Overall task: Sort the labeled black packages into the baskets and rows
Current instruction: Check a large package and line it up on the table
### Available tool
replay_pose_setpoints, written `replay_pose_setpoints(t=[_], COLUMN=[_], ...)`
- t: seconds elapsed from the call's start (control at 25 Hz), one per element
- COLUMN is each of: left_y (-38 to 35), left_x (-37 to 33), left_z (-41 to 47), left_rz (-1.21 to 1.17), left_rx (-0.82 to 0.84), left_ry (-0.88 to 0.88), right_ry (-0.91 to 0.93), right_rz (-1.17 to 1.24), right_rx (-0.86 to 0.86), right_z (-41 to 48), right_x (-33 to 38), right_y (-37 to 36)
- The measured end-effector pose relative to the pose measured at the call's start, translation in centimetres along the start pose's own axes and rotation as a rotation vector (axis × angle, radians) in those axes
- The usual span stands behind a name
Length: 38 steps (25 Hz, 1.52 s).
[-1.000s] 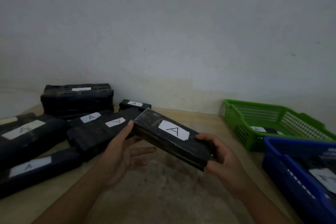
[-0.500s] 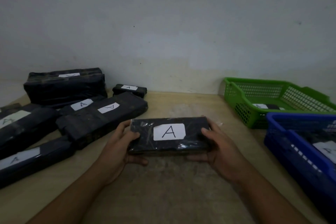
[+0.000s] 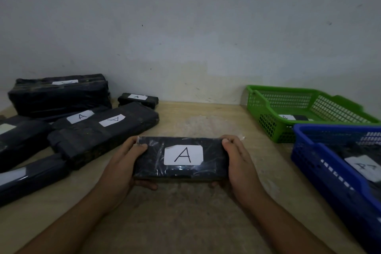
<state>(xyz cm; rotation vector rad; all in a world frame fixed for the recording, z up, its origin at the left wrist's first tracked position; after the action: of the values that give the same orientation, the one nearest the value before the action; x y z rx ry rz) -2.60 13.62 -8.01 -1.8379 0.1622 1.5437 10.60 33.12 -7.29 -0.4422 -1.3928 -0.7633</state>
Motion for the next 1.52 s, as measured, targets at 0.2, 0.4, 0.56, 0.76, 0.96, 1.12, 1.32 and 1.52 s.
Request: replay_pose_setpoints(t=[0.2,0.4,0.56,0.76,0.96,1.12,1.32,1.52], left_y=[0.7,0.5,-0.1,-0.1,-0.4,-1.7,-1.8,-1.3], left_x=[-0.6,-0.4,-0.1,-0.5,-0.2,-0.1,0.1,-0.4], left_z=[0.2,0.4,0.2,-0.2,-0.8,-1.8,-1.8,-1.2], left_rz=[-0.027,-0.125,-0.233,-0.135,0.042,0.288,0.196,0.15], left_rx=[-0.051,-0.014,0.121,0.12,0.186,0.144,0.118,0.08], left_ry=[-0.042,-0.001,0.019,-0.07,-0.118,-0.244,-0.268,-0.301], right_ry=[-0.232,-0.24,-0.222,-0.2,-0.118,-0.055,-0.116,-0.254], right_rz=[0.349,0.494,0.478,0.44,0.117,-0.025,0.065,0.223], right_rx=[0.461,0.525,0.477,0.547,0.241,0.008,0.005,0.176], right_z=[-0.6,-0.6,0.0,-0.5,-0.5,-0.6,-0.6,-0.6], right_x=[0.3,0.9,0.8,1.1,1.0,1.0,1.0,1.3], right_y=[0.0,1.4,2.3,2.0,1.8,1.6,1.4,1.2])
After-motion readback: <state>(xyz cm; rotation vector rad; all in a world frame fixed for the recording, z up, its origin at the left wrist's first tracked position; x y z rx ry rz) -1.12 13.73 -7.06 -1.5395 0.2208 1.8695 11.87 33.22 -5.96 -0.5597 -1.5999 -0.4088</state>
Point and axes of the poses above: each hand's wrist, its own z-axis towards the middle knuckle, its own y-axis out of the back of the hand, x = y × z, the point moved 3 cm from there along z, towards the middle knuckle, and after that the axes turned 11 degrees about -z, right-handed, at the moved point
